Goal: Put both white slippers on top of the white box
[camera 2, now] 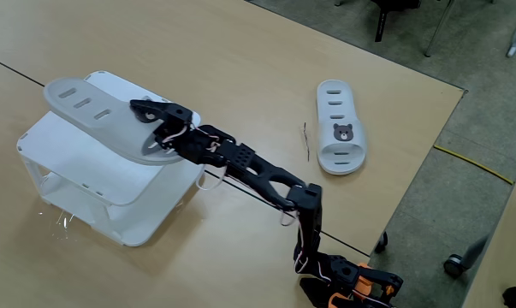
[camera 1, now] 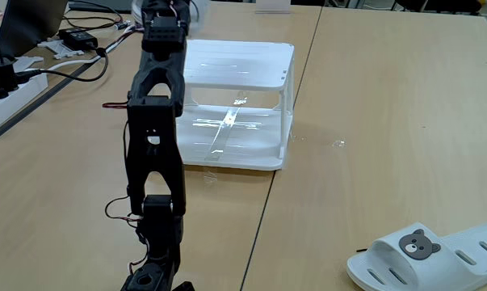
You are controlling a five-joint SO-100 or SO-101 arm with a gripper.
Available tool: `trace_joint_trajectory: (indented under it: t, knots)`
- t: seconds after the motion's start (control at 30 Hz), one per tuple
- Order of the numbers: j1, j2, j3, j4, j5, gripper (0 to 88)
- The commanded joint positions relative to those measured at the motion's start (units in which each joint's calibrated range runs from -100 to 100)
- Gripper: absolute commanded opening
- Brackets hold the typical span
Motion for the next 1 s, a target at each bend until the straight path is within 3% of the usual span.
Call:
trace_joint_trajectory:
  t: [0.0, 0.37, 0.97]
  knots:
    - [0.9, 6.2, -12.3, -0.5, 0.4, 0.8]
    - [0.3, 27.0, -35.6, -0.4, 0.4, 0.8]
    - [-1.6, 33.7, -40.4, -0.5, 0.4, 1.3]
